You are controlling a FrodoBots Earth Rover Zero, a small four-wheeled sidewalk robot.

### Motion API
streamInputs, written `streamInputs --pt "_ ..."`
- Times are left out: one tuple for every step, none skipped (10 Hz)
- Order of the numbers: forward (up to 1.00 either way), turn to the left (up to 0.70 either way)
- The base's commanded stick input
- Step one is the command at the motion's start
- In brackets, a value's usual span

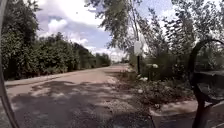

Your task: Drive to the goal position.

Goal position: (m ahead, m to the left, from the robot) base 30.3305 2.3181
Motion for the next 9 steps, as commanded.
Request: streamInputs --pt "0.05 0.0" --pt "0.05 0.0" --pt "0.05 0.0" --pt "0.05 0.0" --pt "0.05 0.0" --pt "0.05 0.0" --pt "0.05 0.0" --pt "0.05 0.0" --pt "0.05 0.0"
